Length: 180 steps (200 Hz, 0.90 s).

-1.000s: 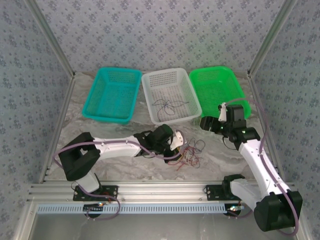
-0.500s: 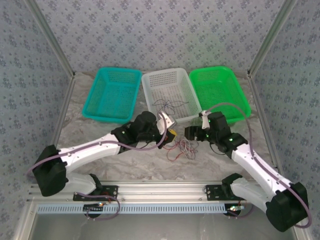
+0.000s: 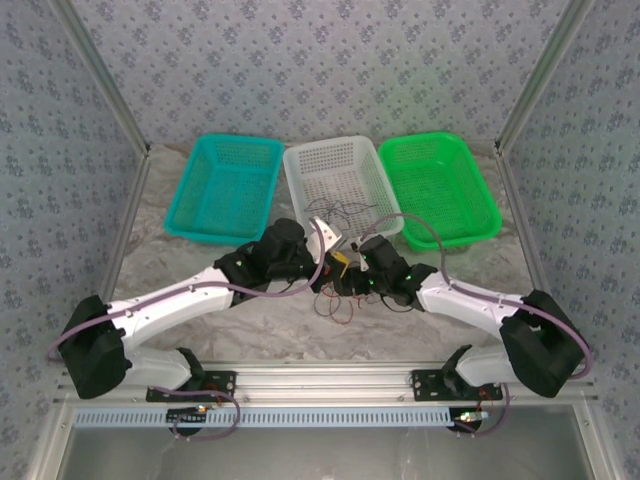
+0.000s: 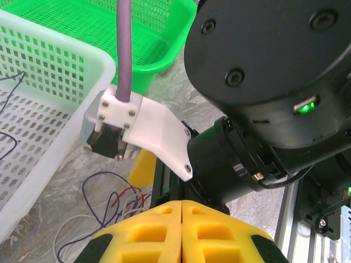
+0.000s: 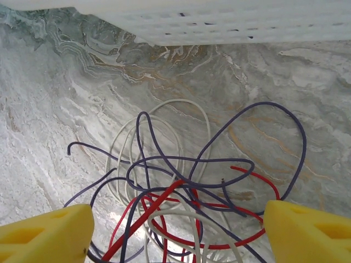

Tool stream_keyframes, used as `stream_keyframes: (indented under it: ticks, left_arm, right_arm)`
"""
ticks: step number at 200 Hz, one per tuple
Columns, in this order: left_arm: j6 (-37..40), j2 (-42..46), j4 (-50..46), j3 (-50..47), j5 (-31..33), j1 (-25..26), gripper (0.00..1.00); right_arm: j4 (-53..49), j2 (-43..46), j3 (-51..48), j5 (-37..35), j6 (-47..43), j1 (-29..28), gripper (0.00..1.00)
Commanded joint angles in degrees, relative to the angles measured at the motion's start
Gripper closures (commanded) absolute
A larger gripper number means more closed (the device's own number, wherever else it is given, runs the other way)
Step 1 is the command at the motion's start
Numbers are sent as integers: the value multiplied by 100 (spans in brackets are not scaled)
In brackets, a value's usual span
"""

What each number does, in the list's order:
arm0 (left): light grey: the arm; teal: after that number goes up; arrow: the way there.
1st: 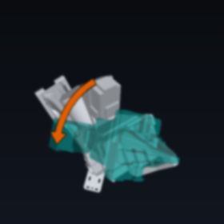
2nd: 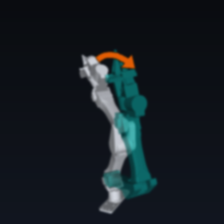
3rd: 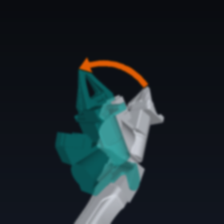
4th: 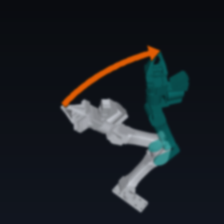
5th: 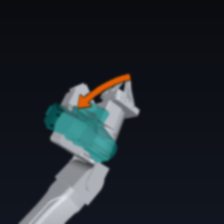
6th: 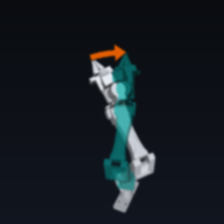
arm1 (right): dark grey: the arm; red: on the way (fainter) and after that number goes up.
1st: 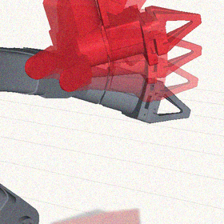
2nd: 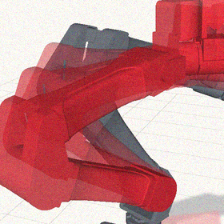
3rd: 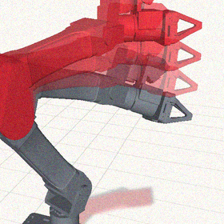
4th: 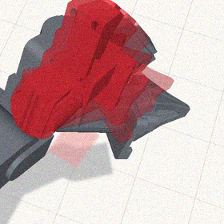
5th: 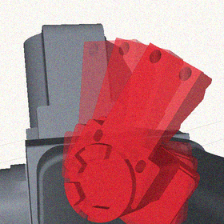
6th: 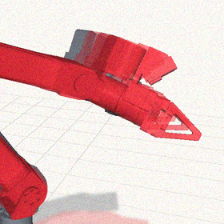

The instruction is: Untangle the cables

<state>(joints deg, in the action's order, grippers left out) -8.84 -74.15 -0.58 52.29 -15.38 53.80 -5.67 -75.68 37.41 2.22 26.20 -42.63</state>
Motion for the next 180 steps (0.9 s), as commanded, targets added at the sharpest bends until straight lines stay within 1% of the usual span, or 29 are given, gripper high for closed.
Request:
stream_keyframes:
  ticks: [1, 20, 27, 34, 59, 89, 97, 129, 144, 150, 169, 180]
  left_arm:
    - [-196, 309, 370, -94, 19, -86, 100]
    - [-228, 460, 436, -127, 56, -123, 100]
    - [-233, 539, 419, -108, 98, -156, 100]
    - [-242, 620, 403, -105, 146, -189, 100]
    - [-275, 1060, 418, -129, 292, -345, 100]
    - [-278, 1594, 569, -241, 522, -441, 100]
    - [-247, 1697, 569, -252, 571, -441, 100]
    - [-68, 1854, 393, -166, 761, -452, 100]
    - [-65, 1793, 377, -136, 734, -456, 100]
    - [-65, 1754, 359, -108, 701, -456, 100]
    - [-116, 1603, 357, -63, 599, -458, 100]
    - [-156, 1509, 350, -46, 567, -454, 100]
  right_arm:
    - [176, -55, 24, -140, 107, -31, 29]
    - [51, -238, 25, -115, 193, -19, 53]
    - [-140, -337, 88, -228, 263, -25, 62]
    - [-321, -436, 127, -379, 338, -16, 68]
    - [-763, -709, 103, -781, 650, 49, 76]
    - [-873, -886, -67, -1016, 940, 83, 79]
    - [-919, -920, -97, -1133, 1180, 101, 80]
    - [-1000, -1013, -152, -1357, 1356, 124, 85]
    - [-1067, -1007, -109, -1438, 1380, 159, 86]
    - [-1104, -972, -85, -1465, 1367, 159, 84]
    - [-1273, -662, -23, -1632, 1252, 143, 66]
    - [-1304, -378, -46, -1684, 1079, 107, 52]
